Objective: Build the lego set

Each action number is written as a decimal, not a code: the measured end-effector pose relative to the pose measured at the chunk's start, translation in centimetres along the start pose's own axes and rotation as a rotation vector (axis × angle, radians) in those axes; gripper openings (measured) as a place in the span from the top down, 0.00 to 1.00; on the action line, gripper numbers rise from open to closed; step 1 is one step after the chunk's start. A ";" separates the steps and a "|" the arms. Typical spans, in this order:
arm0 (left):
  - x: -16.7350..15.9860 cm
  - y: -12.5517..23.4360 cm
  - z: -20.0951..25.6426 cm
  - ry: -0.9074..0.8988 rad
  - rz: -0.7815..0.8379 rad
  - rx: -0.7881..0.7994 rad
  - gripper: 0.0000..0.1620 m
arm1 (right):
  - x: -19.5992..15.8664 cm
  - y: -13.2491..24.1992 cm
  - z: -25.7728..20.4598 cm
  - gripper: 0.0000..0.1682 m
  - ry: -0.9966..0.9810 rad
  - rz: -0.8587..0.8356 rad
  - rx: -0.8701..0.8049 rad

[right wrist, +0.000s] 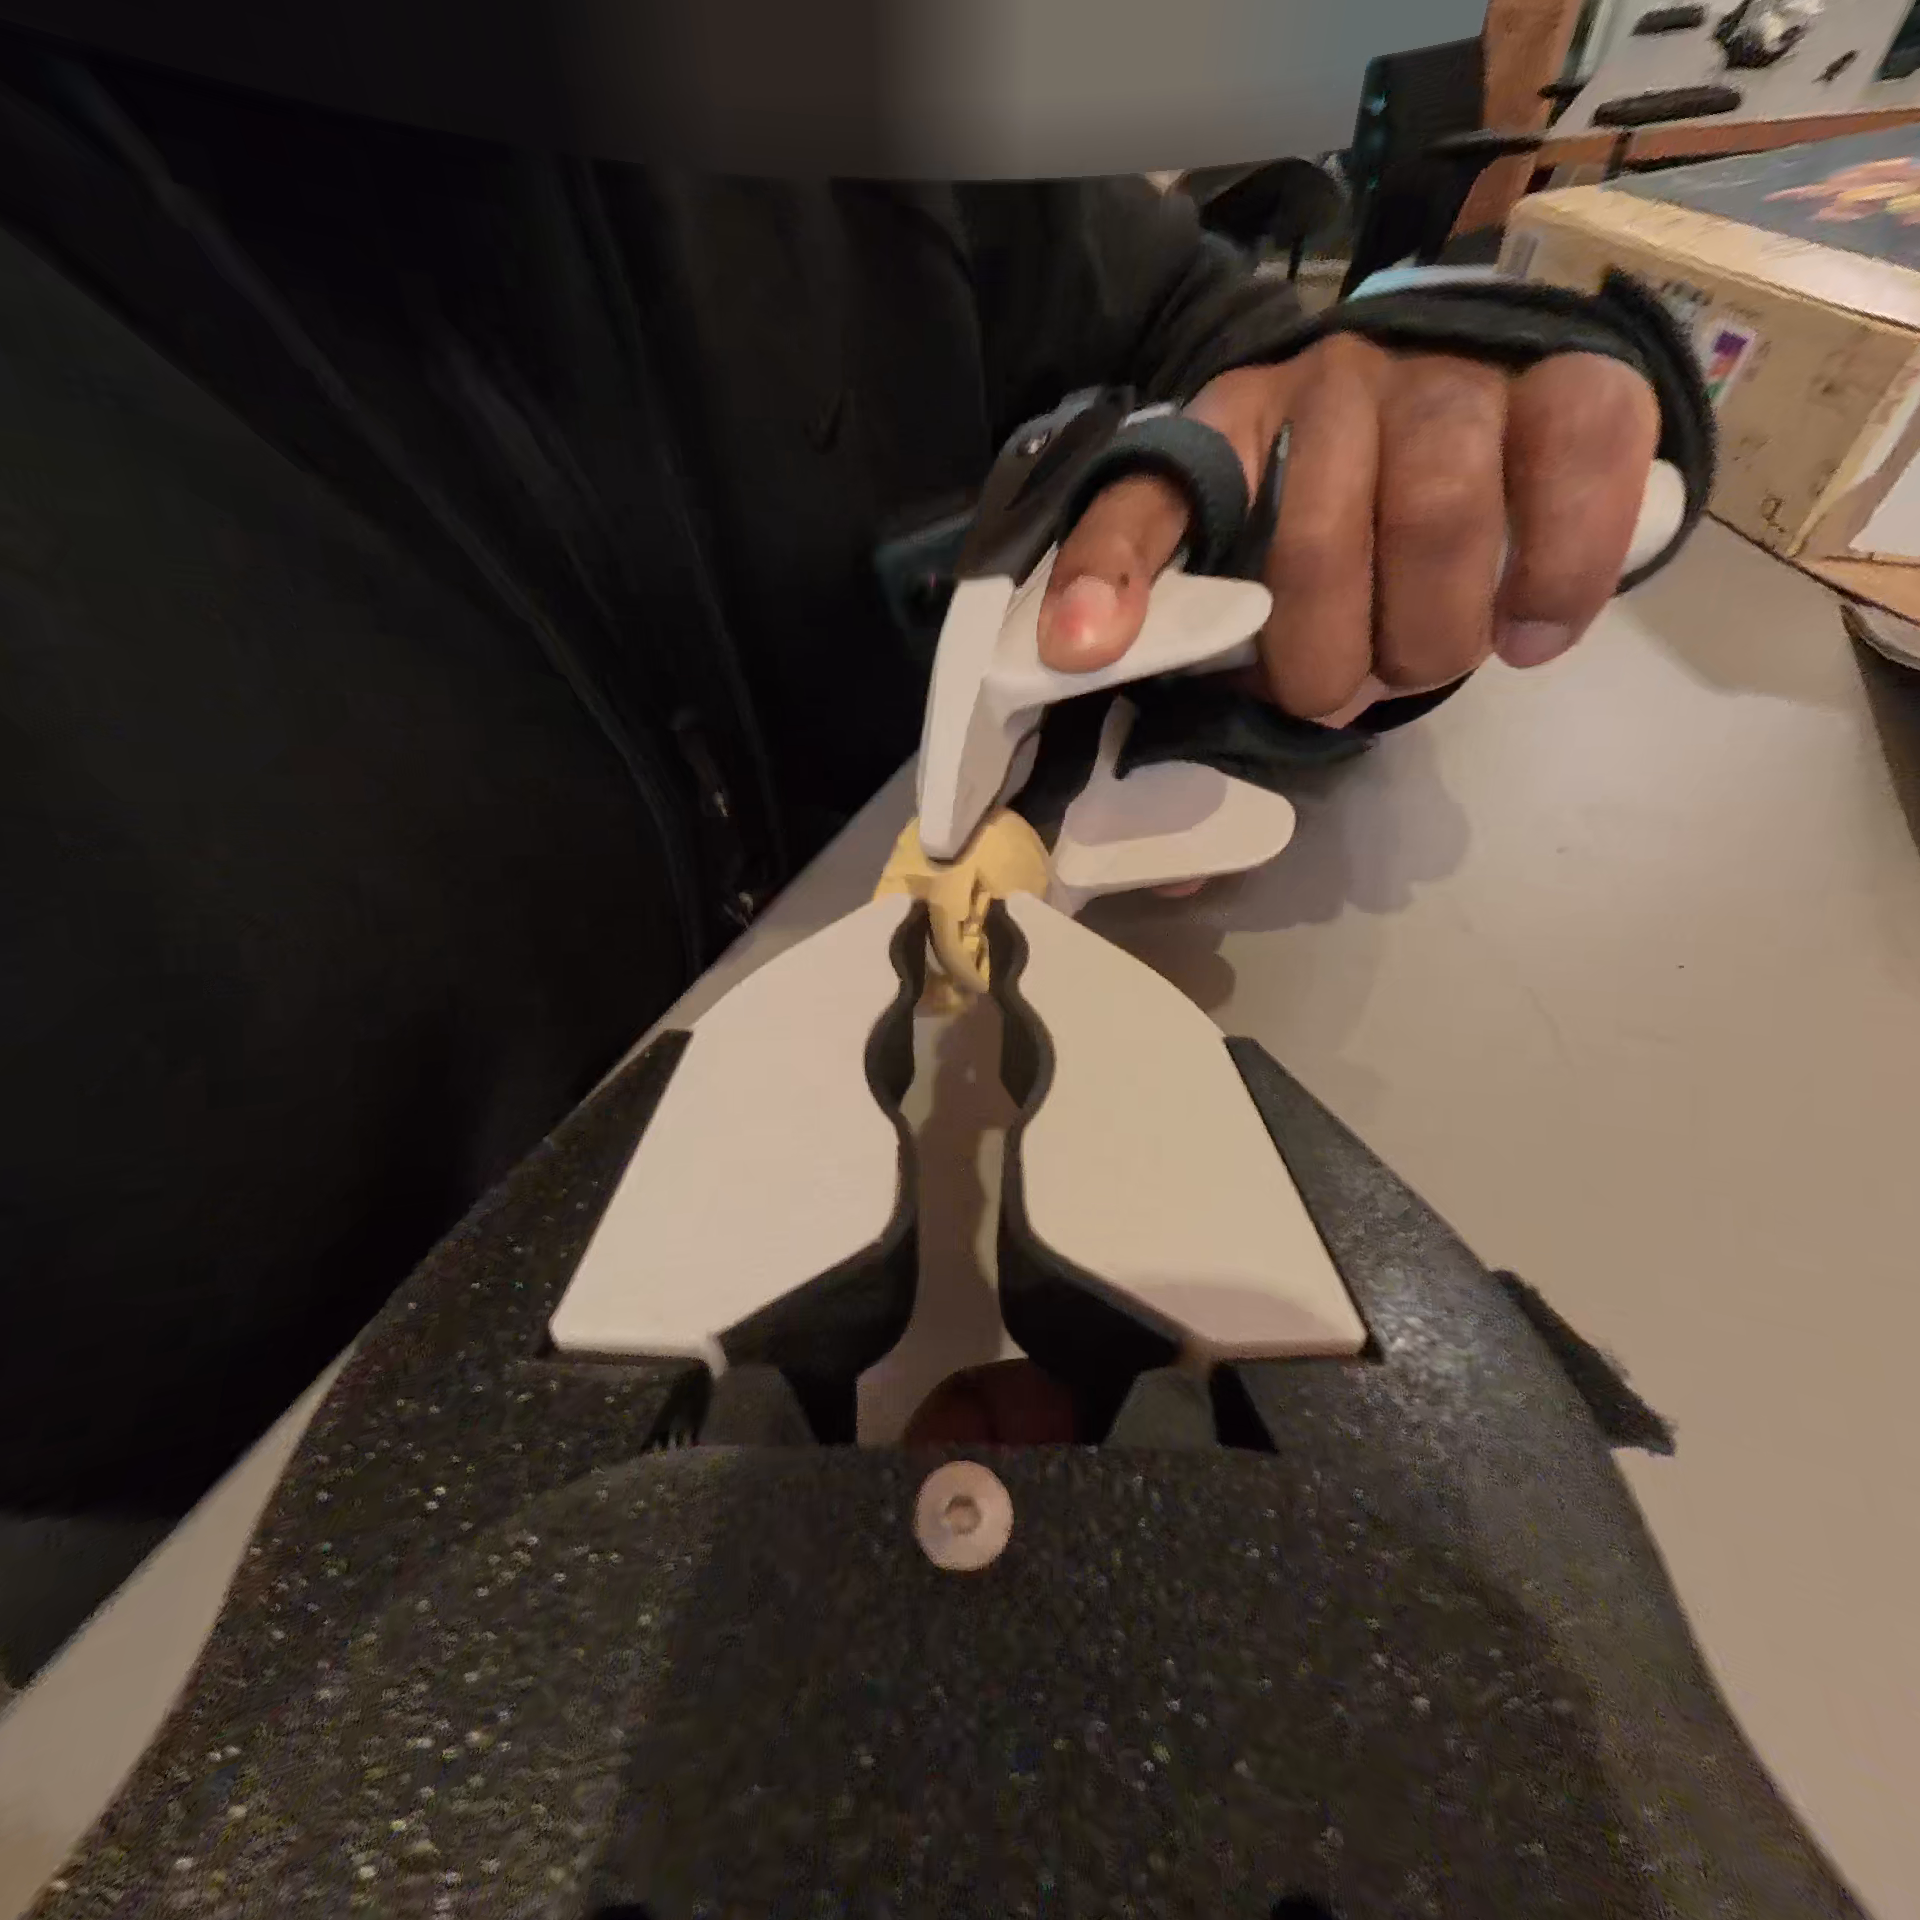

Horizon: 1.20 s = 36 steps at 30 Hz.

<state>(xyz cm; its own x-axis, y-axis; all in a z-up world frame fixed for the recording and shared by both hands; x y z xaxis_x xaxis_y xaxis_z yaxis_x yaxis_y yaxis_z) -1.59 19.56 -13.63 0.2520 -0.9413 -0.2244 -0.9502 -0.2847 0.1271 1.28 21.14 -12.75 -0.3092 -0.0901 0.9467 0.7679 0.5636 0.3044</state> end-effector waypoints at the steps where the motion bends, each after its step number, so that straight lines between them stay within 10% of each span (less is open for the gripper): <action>1: -0.2 0.0 0.0 -0.014 -0.013 0.003 0.86 | 0.3 0.2 -0.1 0.93 -0.048 0.032 -0.002; 9: -0.8 0.0 -0.1 -0.136 -0.089 0.026 0.86 | 2.1 0.8 0.2 0.93 -0.454 0.213 -0.040; 36: 0.3 0.0 -0.5 -0.191 -0.070 0.054 0.86 | 0.4 0.7 -0.2 0.86 -0.691 0.107 0.074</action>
Point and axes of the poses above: each gripper's, where its closed fingertips meet, y back along the fingers, x out of its top, z = x × y across the jaws, the point moved 2 cm from there along y, back along the fingers, and after that the axes turned 6 degrees about -x, right-handed, at the moved point
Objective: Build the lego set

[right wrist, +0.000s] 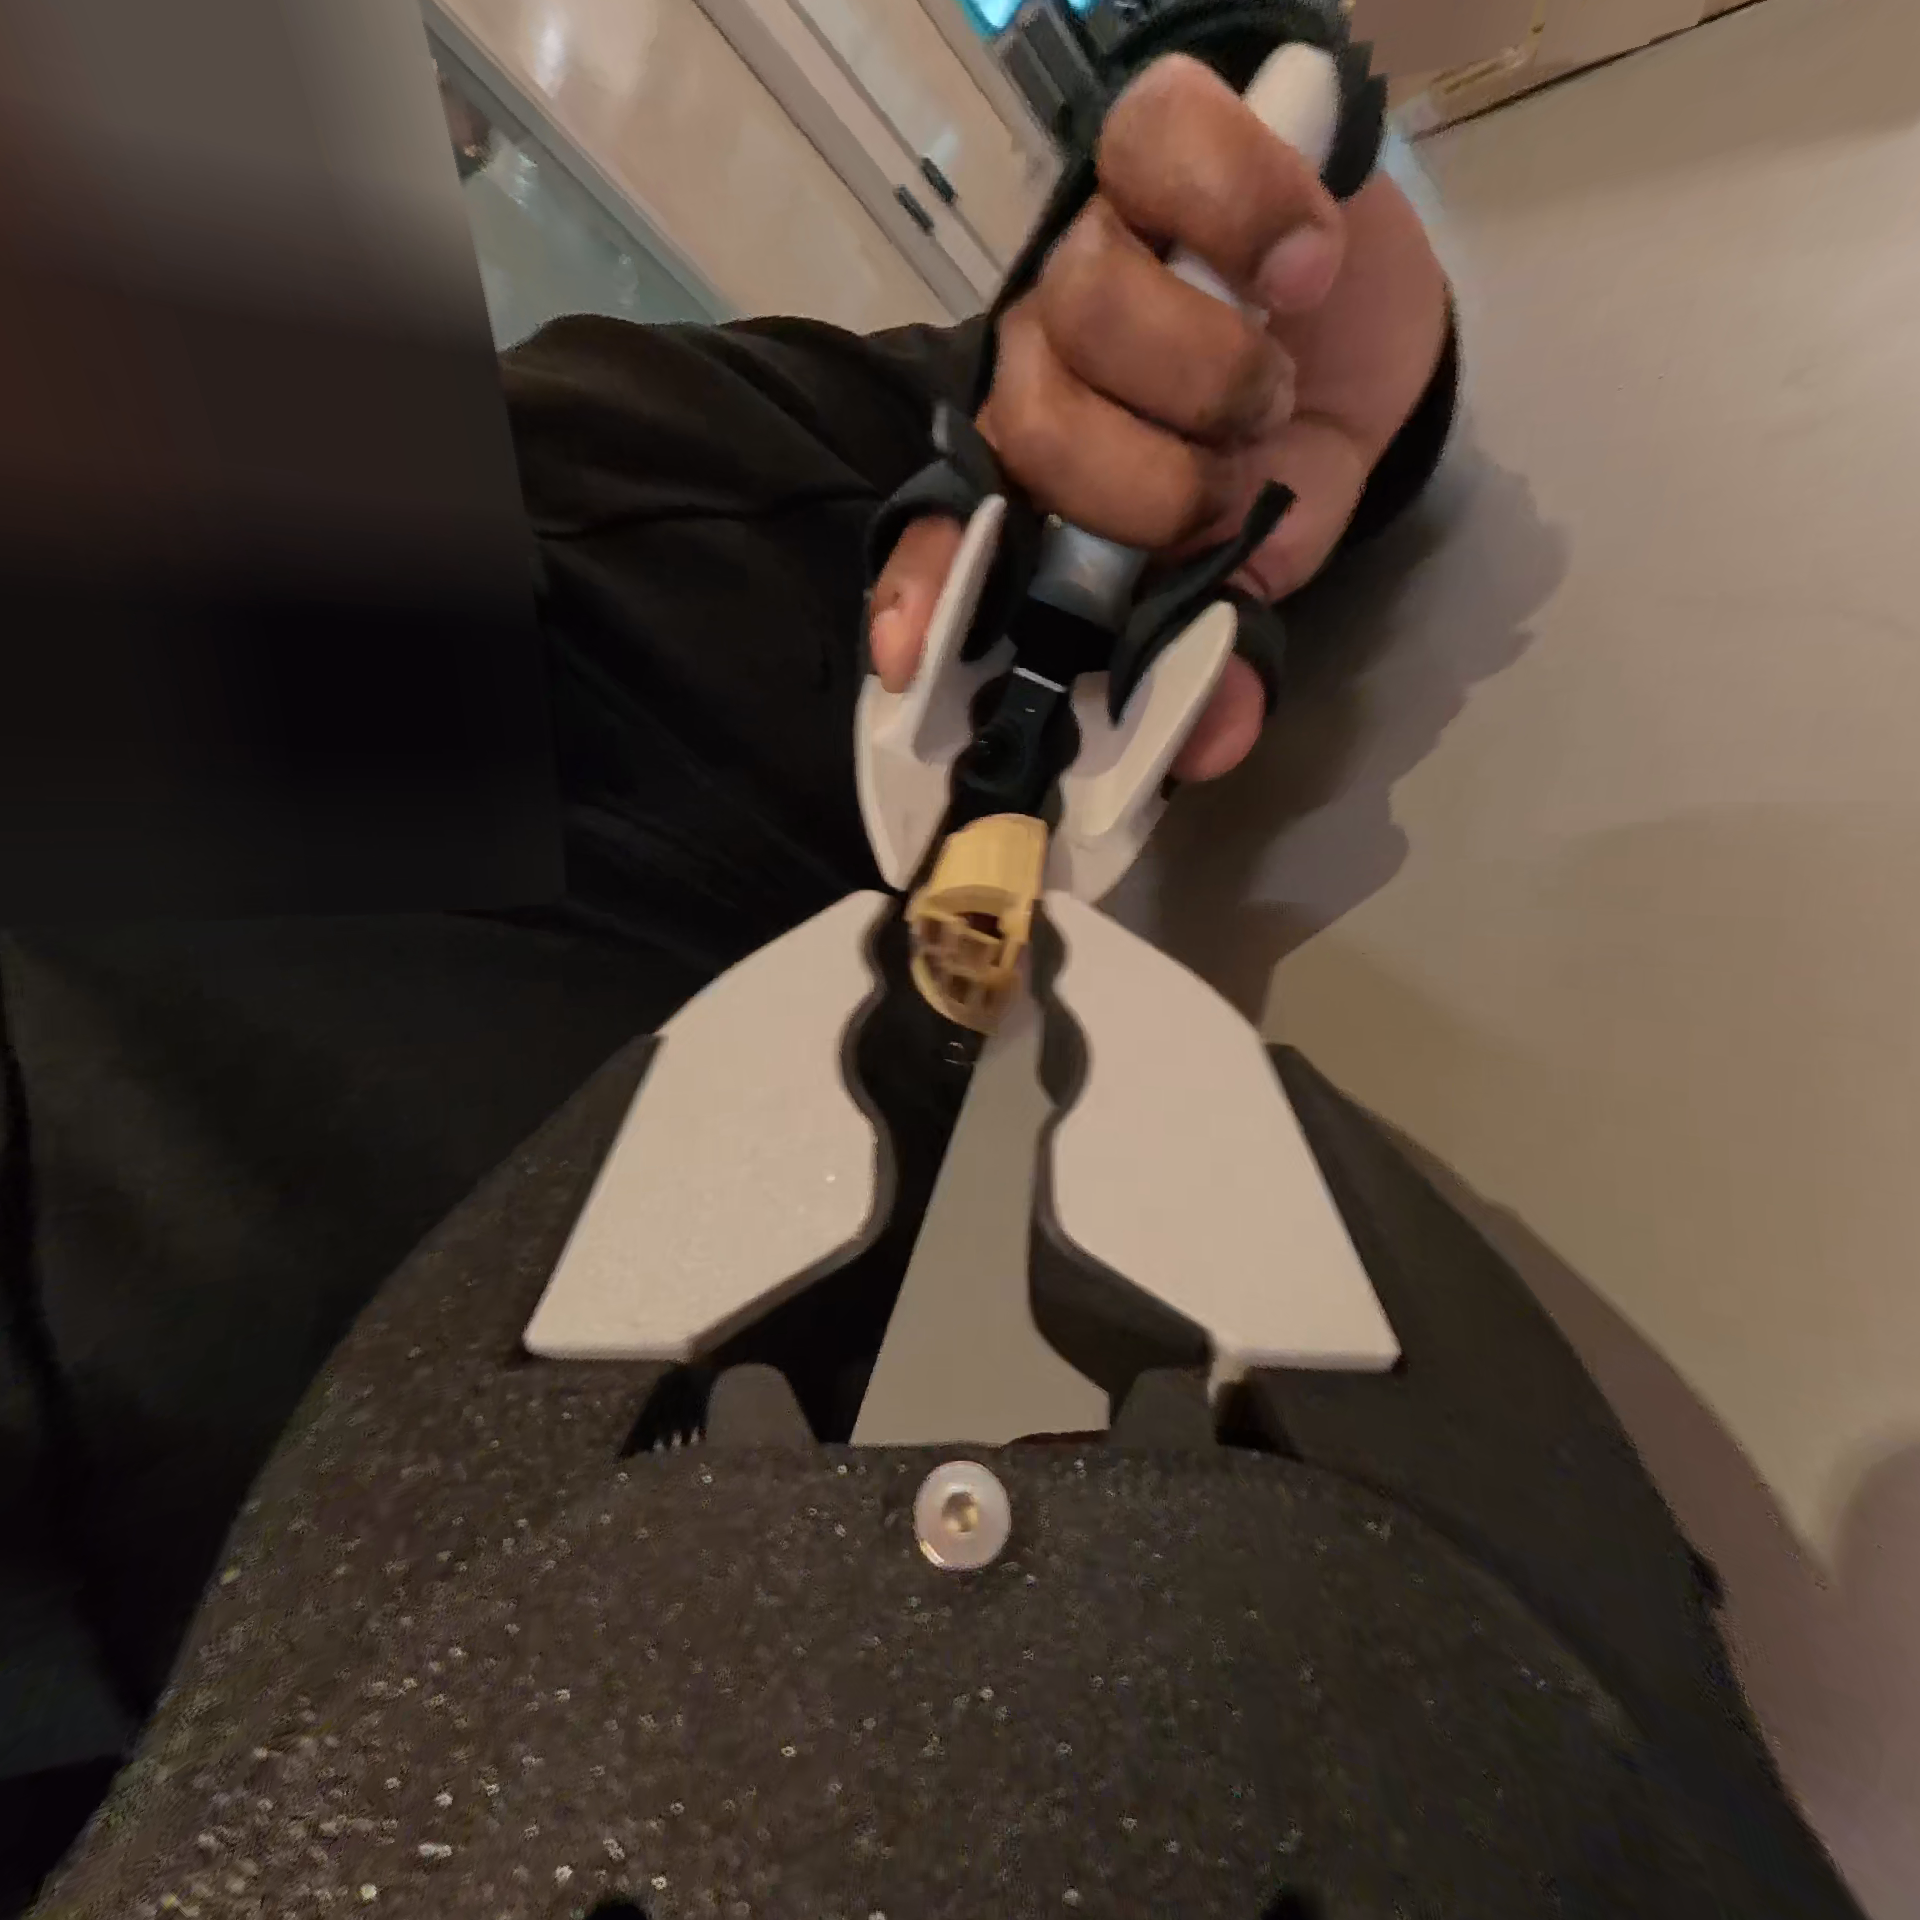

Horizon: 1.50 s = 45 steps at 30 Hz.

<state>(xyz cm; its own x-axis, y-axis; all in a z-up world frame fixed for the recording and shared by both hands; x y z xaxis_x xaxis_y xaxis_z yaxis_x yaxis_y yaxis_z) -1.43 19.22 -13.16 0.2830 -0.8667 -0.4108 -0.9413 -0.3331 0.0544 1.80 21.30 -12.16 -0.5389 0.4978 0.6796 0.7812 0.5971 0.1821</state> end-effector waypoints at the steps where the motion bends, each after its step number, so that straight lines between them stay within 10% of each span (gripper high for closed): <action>1: -0.1 0.0 -0.2 0.002 -0.006 0.008 0.86 | -0.2 0.0 0.3 0.80 0.005 -0.016 -0.029; 32: -1.0 0.0 -0.5 0.032 -0.040 0.023 0.86 | 0.2 0.6 1.3 0.96 -0.071 0.094 -0.005; 45: -3.3 0.4 4.0 0.241 -0.036 -0.193 0.86 | -2.5 5.4 4.9 0.93 0.152 -0.006 -0.610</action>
Point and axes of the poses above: each gripper's, where its closed fingertips meet, y back along the fingers, x out of its top, z = x × y across the jaws, the point moved 2 cm from there along y, back along the fingers, and after that the axes turned 6 degrees about -x, right-handed, at the moved point
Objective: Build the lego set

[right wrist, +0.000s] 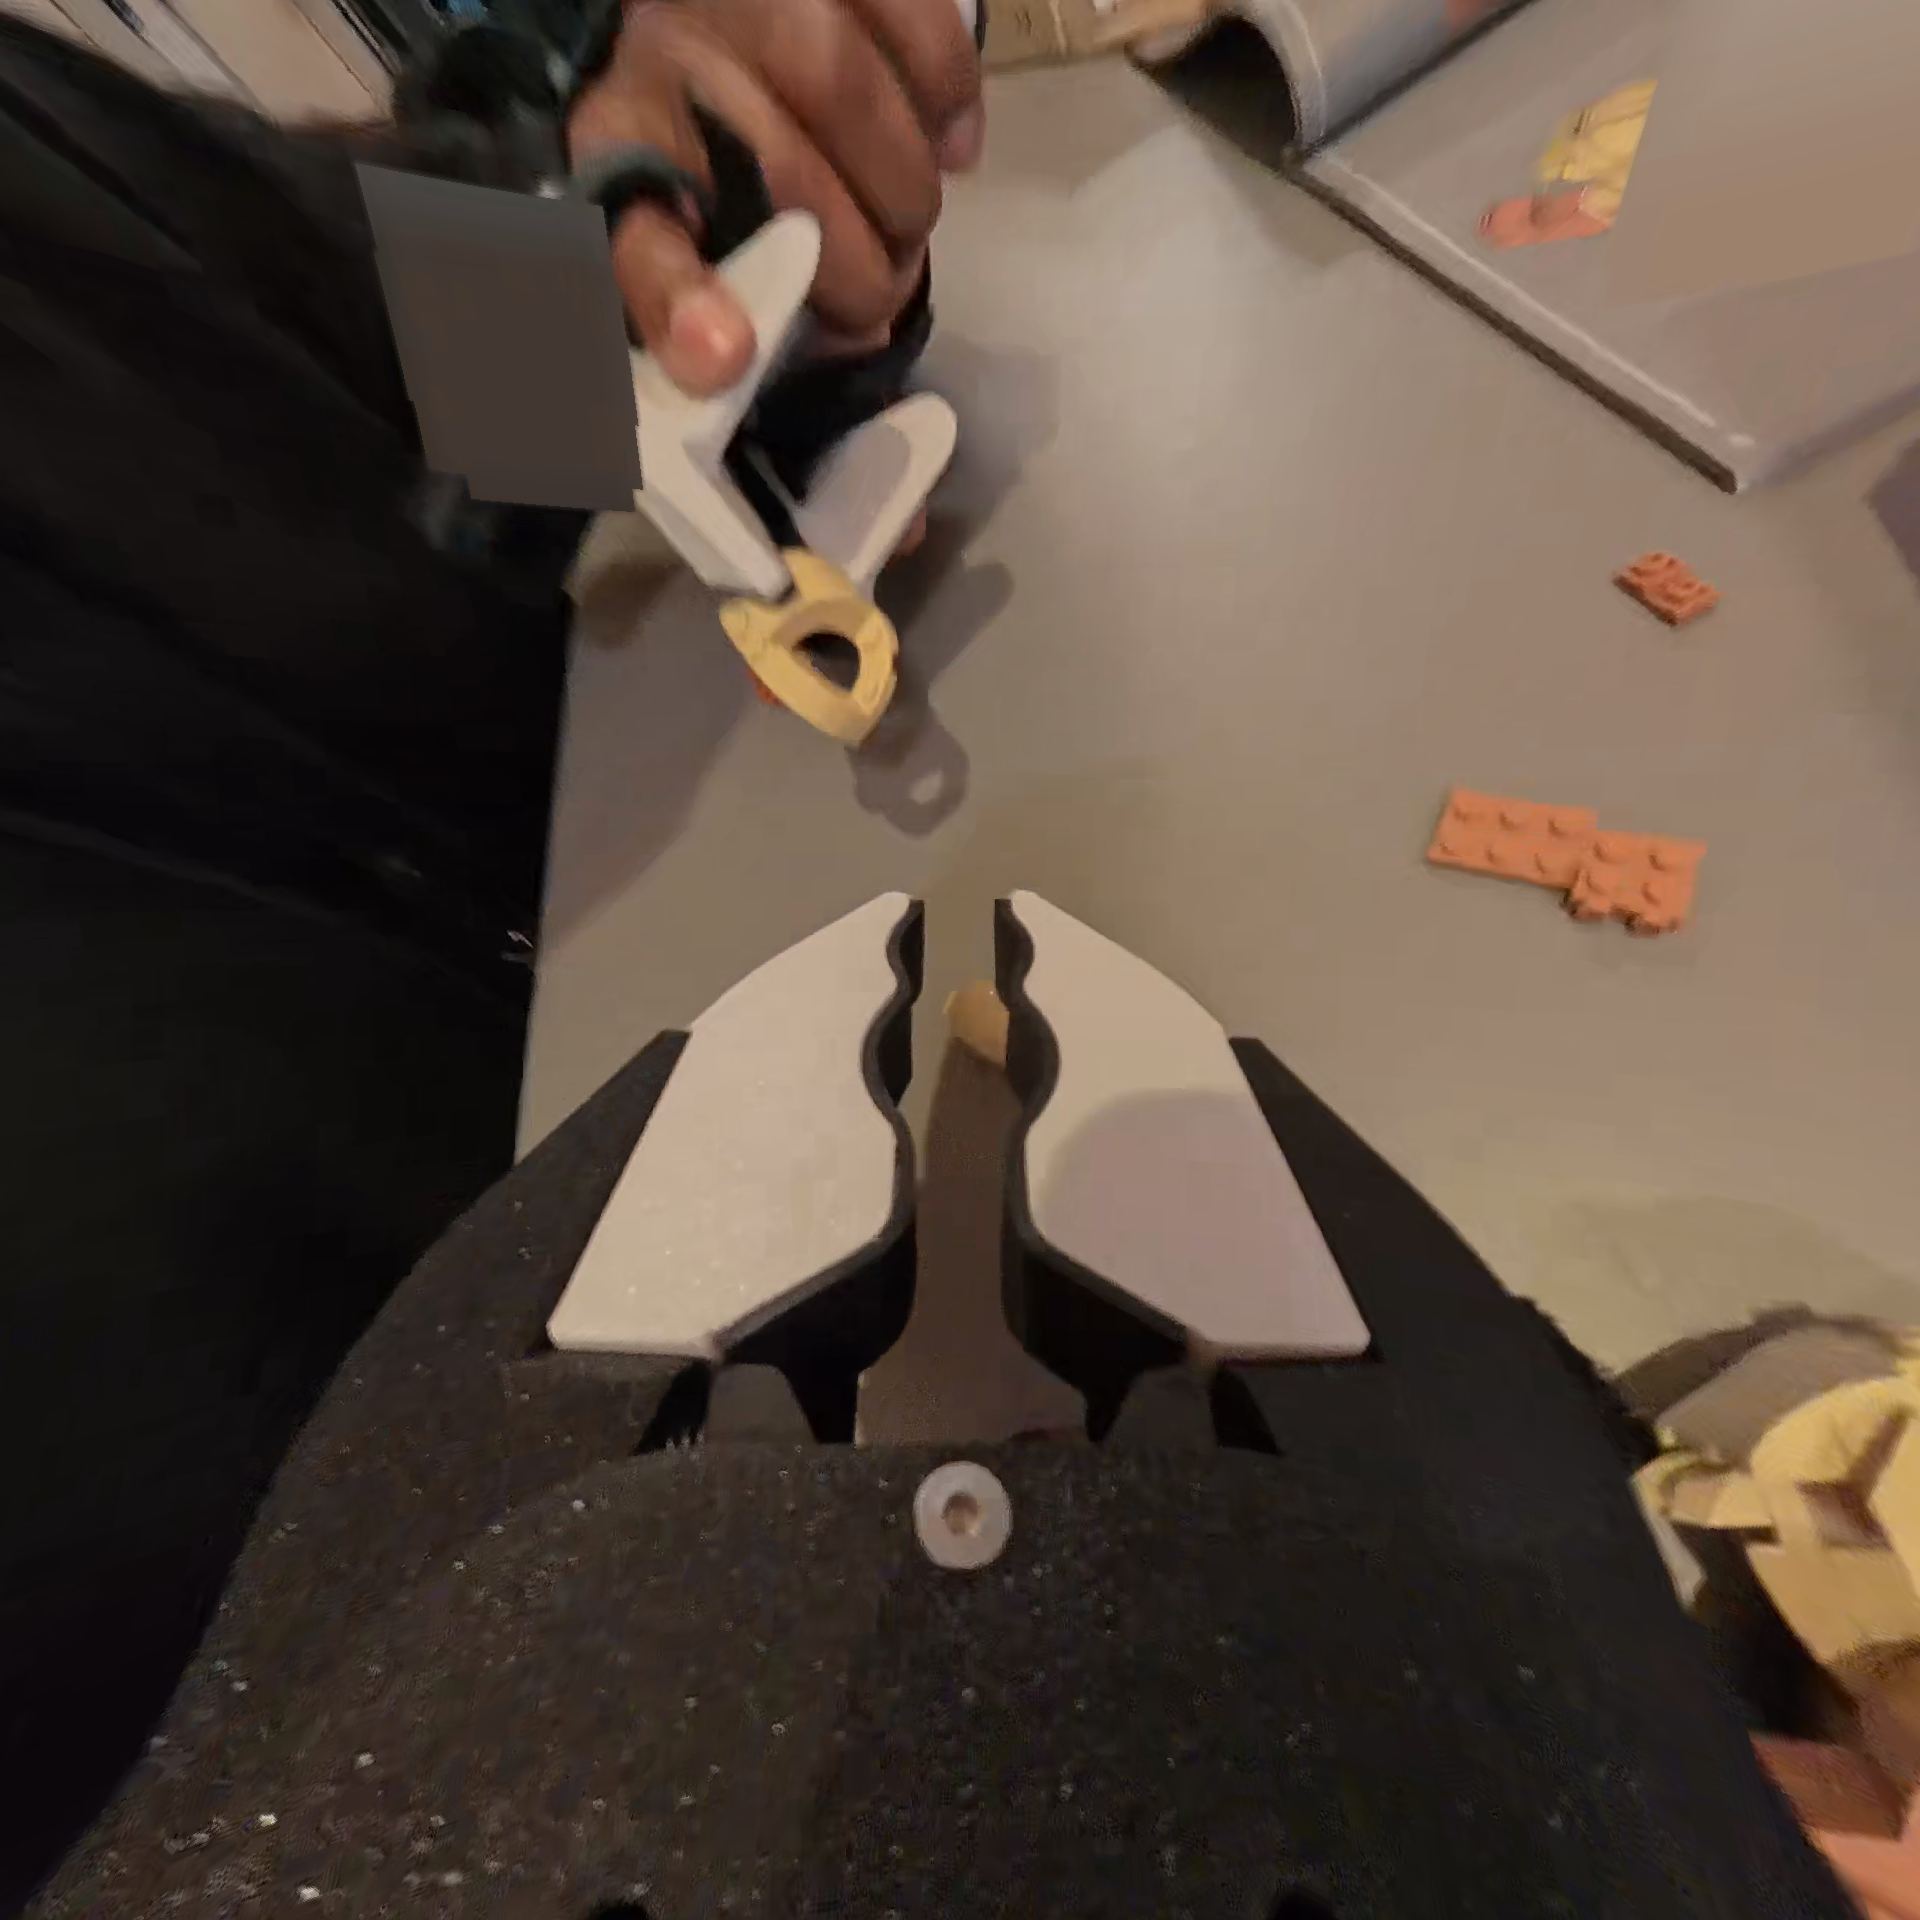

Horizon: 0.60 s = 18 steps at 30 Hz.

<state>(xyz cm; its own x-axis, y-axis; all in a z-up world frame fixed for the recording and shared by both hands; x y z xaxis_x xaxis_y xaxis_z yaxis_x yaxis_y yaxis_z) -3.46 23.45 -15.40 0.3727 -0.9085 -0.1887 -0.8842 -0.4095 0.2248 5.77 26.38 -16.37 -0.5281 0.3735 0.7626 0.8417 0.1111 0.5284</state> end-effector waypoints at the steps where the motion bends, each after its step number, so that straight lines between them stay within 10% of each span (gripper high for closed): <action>1: 0.0 -0.2 0.2 0.021 0.008 -0.015 0.86 | -0.7 -0.3 -0.2 0.93 0.027 -0.028 -0.025; 18: -0.2 -0.8 1.5 0.135 0.029 -0.085 0.86 | -3.9 -1.7 -0.4 0.82 0.321 -0.258 -0.294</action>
<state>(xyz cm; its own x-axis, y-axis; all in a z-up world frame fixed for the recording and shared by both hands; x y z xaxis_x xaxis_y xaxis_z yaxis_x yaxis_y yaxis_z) -3.23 24.09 -16.96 0.3871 -0.9206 -0.0520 -0.8702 -0.3834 0.3096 6.39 24.32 -20.07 -0.7619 0.0609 0.6448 0.6358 -0.1191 0.7626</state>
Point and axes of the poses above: each gripper's, where its closed fingertips meet, y back along the fingers, x out of its top, z = x × y across the jaws, the point moved 2 cm from there along y, back along the fingers, and after that the axes turned 6 degrees about -x, right-handed, at the moved point
